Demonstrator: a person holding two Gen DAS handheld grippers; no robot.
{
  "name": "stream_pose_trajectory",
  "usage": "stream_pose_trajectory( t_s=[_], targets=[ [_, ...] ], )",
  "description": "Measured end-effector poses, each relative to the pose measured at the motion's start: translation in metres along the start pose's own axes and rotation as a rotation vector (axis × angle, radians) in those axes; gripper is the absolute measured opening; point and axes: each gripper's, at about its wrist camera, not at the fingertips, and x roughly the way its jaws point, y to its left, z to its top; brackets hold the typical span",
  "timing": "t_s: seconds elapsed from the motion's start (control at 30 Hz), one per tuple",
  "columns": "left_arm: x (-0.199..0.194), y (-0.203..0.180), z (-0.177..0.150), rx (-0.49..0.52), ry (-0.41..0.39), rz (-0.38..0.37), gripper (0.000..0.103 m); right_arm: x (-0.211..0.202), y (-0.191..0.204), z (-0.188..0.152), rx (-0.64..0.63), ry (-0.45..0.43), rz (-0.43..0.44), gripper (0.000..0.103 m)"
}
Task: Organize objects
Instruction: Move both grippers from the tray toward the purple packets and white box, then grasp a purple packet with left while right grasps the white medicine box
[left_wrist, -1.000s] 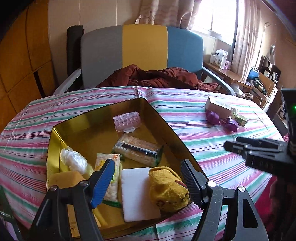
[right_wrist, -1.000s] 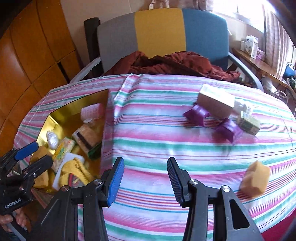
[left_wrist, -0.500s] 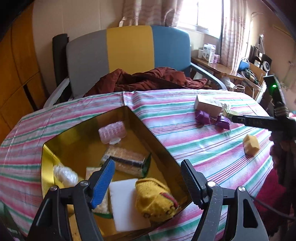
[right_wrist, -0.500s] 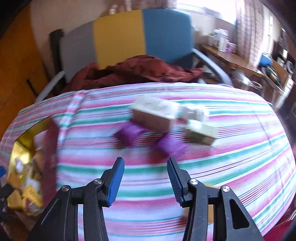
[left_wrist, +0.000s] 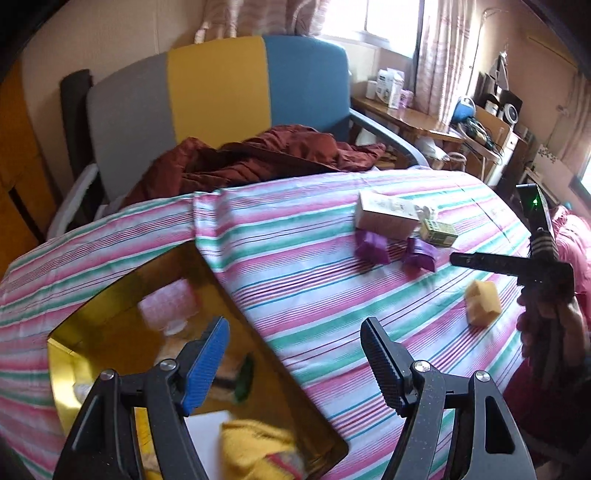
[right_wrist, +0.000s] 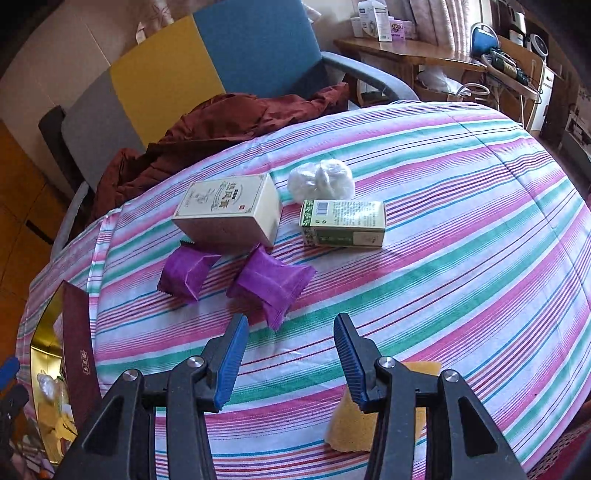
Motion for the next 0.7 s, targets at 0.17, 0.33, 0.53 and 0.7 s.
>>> stream_pose_trajectory(
  t_s=[0.17, 0.33, 0.53, 0.7],
  targets=[
    [0.037, -0.028, 0.026, 0.042, 0.044, -0.027, 0.073, -0.003, 0.003, -0.002, -0.008, -0.007, 0.007, 0.049],
    [0.095, -0.056, 0.042, 0.056, 0.136, -0.04, 0.072, -0.005, 0.0, -0.001, 0.015, -0.01, 0.015, 0.049],
    [0.144, -0.082, 0.061, 0.093, 0.177, -0.018, 0.072, -0.002, -0.005, 0.002, 0.042, 0.005, 0.031, 0.049],
    [0.18, -0.094, 0.076, 0.115, 0.209, 0.012, 0.072, 0.001, -0.009, 0.003, 0.061, 0.023, 0.04, 0.049]
  ],
)
